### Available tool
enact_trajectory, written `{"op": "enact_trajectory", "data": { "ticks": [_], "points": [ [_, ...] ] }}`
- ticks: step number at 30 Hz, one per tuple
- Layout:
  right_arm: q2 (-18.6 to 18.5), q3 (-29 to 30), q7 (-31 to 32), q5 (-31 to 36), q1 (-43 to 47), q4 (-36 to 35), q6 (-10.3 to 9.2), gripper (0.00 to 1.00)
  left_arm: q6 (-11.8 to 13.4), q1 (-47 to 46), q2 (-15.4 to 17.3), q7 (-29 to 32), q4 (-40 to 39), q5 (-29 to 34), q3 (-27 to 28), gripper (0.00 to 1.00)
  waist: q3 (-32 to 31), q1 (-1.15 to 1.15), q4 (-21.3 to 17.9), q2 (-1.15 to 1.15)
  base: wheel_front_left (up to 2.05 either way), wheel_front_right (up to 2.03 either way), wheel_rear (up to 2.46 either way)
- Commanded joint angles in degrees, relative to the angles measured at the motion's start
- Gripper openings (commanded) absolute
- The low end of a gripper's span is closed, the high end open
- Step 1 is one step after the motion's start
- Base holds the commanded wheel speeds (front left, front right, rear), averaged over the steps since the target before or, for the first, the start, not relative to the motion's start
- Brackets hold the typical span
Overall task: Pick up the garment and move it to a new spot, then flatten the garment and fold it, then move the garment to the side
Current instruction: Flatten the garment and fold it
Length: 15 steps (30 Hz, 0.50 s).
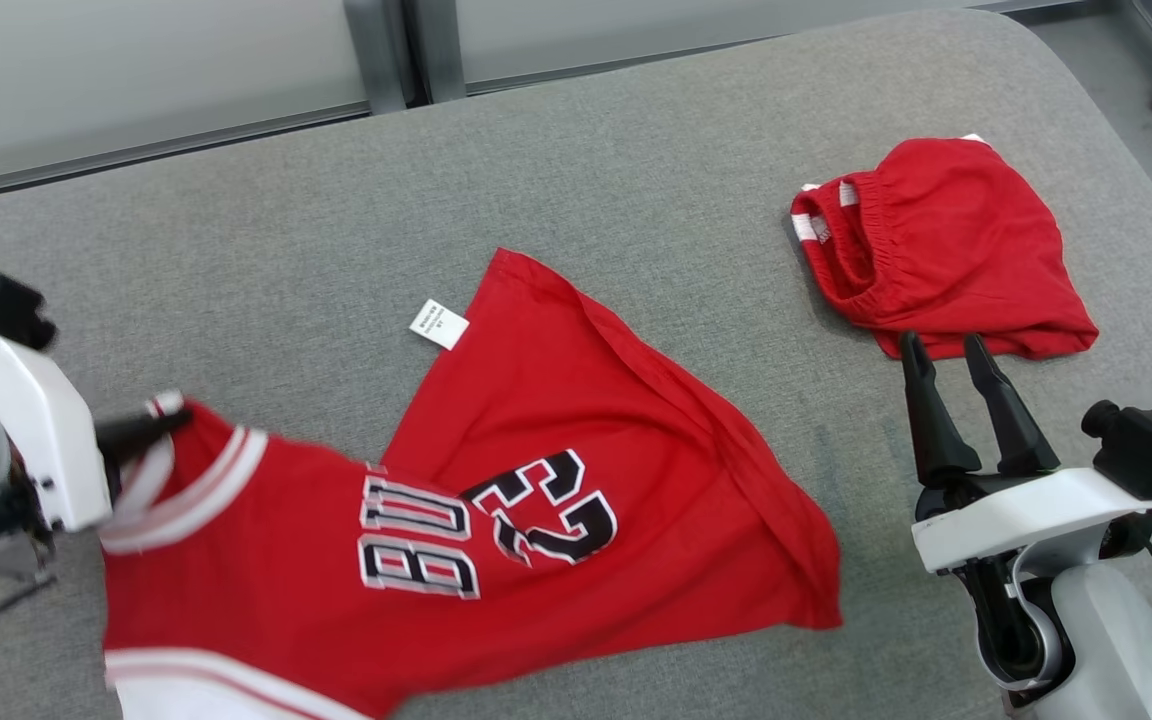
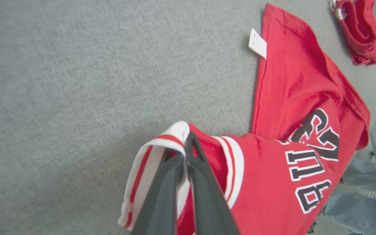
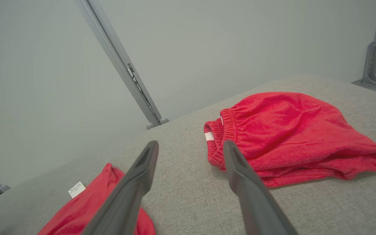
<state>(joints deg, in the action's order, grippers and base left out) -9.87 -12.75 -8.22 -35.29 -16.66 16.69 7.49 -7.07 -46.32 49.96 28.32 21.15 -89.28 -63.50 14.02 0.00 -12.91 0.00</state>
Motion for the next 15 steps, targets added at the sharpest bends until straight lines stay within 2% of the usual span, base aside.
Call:
{"op": "enact_trajectory", "data": {
  "ticks": [1, 7, 12, 13, 14, 15],
  "points": [
    [-0.2, 0.0, -0.6, -0.3, -0.2, 0.1, 0.00, 1.00, -0.4, -2.3, 0.4, -3.0, 0.4, 1.4, 1.7, 0.00, 0.1, 0.00, -0.4, 0.00, 0.00, 0.00, 0.00],
    [-0.1, -0.4, -1.0, -0.4, -1.1, -0.2, 0.00, 1.00, -0.5, -6.2, 0.0, -9.0, 3.1, 5.0, 4.1, 0.00, 1.8, 0.00, -1.8, 0.00, 0.00, 0.00, 0.00],
    [0.1, -0.4, -1.5, -0.2, -1.9, -0.1, 0.00, 1.00, -0.4, -8.0, -2.2, -12.4, 7.8, 6.6, 4.8, 0.00, 3.0, 0.00, -3.0, 0.00, 0.00, 0.00, 0.00],
    [0.1, -0.5, -1.6, -0.3, -2.0, 0.1, 0.00, 1.00, -0.5, -8.0, -2.8, -12.6, 9.1, 6.6, 4.7, 0.56, 2.9, 0.00, -3.1, 0.00, 0.00, 0.00, 0.00],
    [0.1, -0.5, -1.7, -0.3, -2.0, 0.3, 0.00, 1.00, -0.5, -7.5, -3.3, -12.1, 10.1, 6.2, 4.4, 1.00, 2.7, 0.00, -3.2, 0.00, 0.00, 0.00, 0.00],
    [0.2, -0.6, -1.7, -0.2, -2.0, 0.5, 0.00, 1.00, -0.5, -7.1, -3.9, -12.0, 10.5, 6.3, 4.0, 1.00, 2.3, 0.00, -3.1, 0.00, 0.00, 0.00, 0.00]
  ]
}}
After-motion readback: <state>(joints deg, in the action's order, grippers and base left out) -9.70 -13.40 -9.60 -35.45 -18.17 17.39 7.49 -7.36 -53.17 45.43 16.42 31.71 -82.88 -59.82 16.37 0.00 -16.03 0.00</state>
